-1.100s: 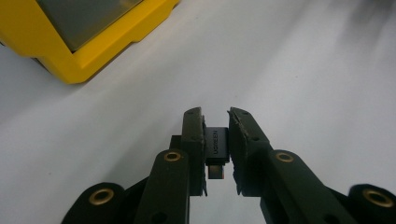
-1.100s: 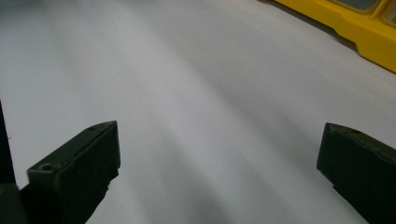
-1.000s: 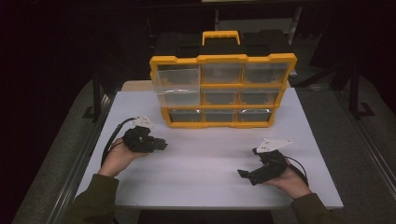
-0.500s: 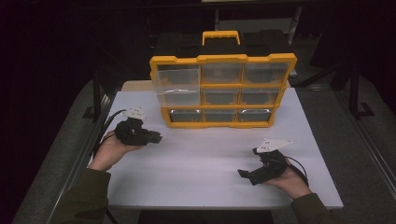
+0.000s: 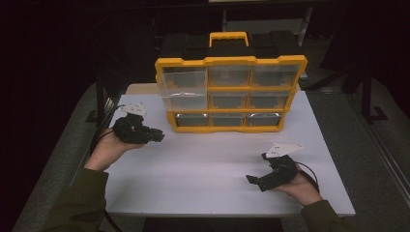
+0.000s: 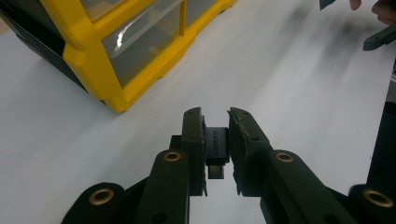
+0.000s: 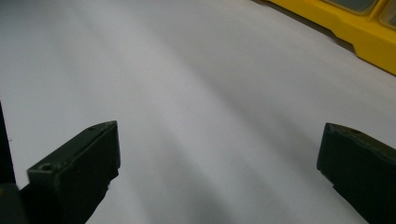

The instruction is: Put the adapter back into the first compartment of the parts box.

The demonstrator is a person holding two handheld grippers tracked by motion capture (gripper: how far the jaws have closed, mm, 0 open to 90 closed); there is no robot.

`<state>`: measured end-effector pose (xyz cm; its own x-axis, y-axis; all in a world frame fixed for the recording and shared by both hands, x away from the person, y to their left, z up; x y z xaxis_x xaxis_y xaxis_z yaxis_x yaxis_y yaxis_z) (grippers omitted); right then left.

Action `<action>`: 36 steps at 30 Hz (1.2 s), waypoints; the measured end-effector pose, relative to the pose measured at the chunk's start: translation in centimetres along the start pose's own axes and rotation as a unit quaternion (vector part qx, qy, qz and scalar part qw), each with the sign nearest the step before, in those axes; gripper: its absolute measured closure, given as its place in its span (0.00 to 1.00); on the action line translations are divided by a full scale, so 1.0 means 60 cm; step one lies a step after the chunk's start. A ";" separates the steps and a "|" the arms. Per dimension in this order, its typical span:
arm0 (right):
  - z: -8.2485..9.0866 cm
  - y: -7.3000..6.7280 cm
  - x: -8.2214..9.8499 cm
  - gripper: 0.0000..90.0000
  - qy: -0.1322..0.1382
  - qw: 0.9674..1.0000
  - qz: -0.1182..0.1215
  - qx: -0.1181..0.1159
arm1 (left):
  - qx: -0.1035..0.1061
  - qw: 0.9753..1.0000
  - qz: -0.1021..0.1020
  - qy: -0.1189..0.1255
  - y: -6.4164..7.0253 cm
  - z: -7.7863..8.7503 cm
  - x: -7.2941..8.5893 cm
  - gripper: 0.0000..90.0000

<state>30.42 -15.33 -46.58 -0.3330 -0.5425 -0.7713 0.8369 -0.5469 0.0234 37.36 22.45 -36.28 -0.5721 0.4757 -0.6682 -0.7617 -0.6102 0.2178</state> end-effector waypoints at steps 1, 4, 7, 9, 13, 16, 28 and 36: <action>0.000 0.000 0.000 0.00 0.000 1.000 0.000 0.000 | 0.000 1.000 0.000 0.000 0.000 0.000 0.000 0.85; 0.000 0.000 0.000 0.00 -0.001 1.000 0.000 -0.001 | 0.001 1.000 -0.002 0.001 0.002 0.007 -0.008 0.85; 0.000 0.000 0.000 0.00 0.000 1.000 -0.001 -0.001 | 0.000 1.000 -0.005 0.001 0.004 0.016 -0.016 0.85; 0.000 0.000 0.000 0.00 -0.001 1.000 -0.001 -0.001 | -0.002 1.000 -0.008 -0.001 0.004 0.023 -0.022 0.85; 0.000 0.000 0.000 0.00 -0.001 1.000 -0.001 -0.001 | -0.004 1.000 -0.012 0.000 0.004 0.037 -0.034 0.85; 0.000 0.000 0.000 0.00 0.000 1.000 -0.001 0.000 | -0.003 1.000 -0.014 0.003 0.007 0.049 -0.043 0.85; 0.000 0.000 0.000 0.00 0.000 1.000 -0.001 -0.001 | 0.011 1.000 -0.015 0.017 0.007 0.083 -0.068 0.85; -0.001 0.000 0.001 0.00 -0.002 1.000 0.000 -0.001 | 0.010 1.000 -0.019 0.020 0.007 0.108 -0.089 0.85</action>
<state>30.45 -15.31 -46.66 -0.3353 -0.5455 -0.7681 0.8377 -0.5457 0.0218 38.10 23.76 -28.00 -0.5307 0.4717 -0.7042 -0.7886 -0.5792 0.2064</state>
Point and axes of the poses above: each handheld gripper's, and its own axes: z roughly backward along the jaws, x roughly out of its underside, y roughly to its right, the point moved 5 cm from there along -z, roughly forward along the jaws, and after that the axes turned 10 degrees about z, right-handed, at the moved point
